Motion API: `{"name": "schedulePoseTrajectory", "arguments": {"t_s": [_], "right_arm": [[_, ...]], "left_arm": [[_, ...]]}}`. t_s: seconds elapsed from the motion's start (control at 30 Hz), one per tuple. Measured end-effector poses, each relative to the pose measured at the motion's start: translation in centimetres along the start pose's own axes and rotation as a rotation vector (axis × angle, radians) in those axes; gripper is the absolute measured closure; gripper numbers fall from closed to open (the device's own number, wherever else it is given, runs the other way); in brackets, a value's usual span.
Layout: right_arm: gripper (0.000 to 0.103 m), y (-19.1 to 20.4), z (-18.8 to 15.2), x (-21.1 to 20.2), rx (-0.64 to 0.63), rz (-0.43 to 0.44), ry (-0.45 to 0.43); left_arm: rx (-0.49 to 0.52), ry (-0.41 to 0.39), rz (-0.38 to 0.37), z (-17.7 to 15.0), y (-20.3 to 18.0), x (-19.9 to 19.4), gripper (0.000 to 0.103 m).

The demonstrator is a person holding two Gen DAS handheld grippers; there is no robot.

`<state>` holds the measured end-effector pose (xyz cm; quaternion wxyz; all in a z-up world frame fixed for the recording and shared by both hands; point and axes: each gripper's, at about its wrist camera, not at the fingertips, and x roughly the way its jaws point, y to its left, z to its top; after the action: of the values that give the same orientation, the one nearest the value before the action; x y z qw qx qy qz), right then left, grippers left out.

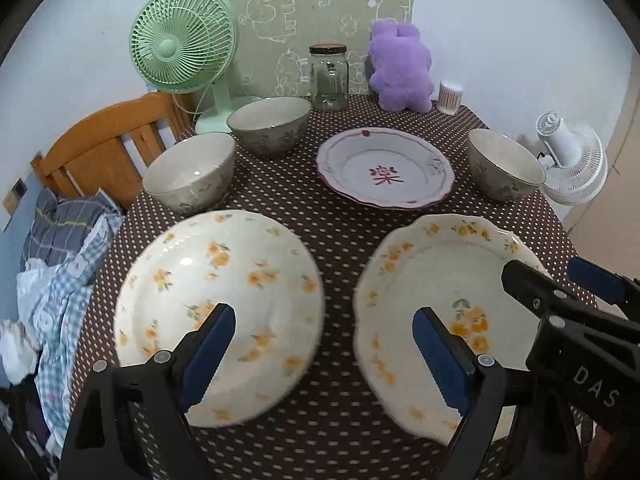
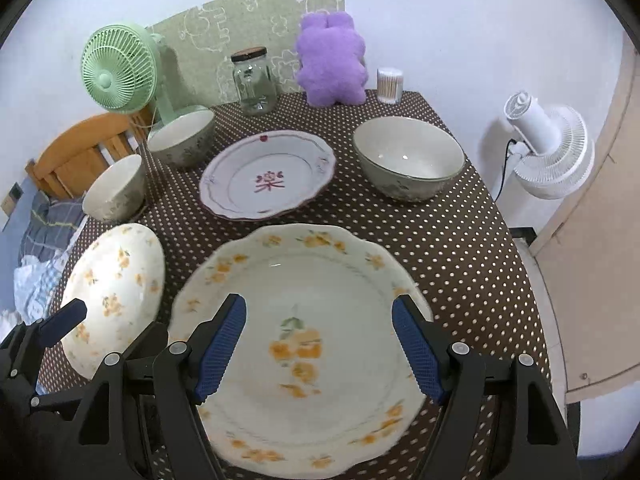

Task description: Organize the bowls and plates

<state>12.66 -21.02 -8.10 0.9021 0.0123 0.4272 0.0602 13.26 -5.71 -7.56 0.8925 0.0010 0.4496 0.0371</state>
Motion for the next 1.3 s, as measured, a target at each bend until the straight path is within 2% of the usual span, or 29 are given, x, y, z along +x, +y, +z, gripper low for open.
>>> {"name": "schedulePoseTrajectory", "arguments": {"t_s": [0.43, 0.8, 1.03, 1.3], "right_arm": [[0.025, 9.0, -0.4, -0.1, 0.043, -0.044, -0.035], [0.025, 14.4, -0.5, 2.6, 0.027, -0.048, -0.003], [0.025, 17.3, -0.5, 5.1, -0.008, -0.047, 0.019], [0.025, 18.4, -0.6, 7.3, 0.006, -0.054, 0.05]], "left_arm": [[0.036, -0.01, -0.025, 0.5, 8.5, 0.4, 0.011], [0.012, 0.038, -0.017, 0.1, 13.5, 3.1, 0.011], [0.015, 0.079, -0.009, -0.4, 15.4, 5.3, 0.011], [0.021, 0.102, -0.023, -0.3, 16.3, 7.2, 0.012]]}}
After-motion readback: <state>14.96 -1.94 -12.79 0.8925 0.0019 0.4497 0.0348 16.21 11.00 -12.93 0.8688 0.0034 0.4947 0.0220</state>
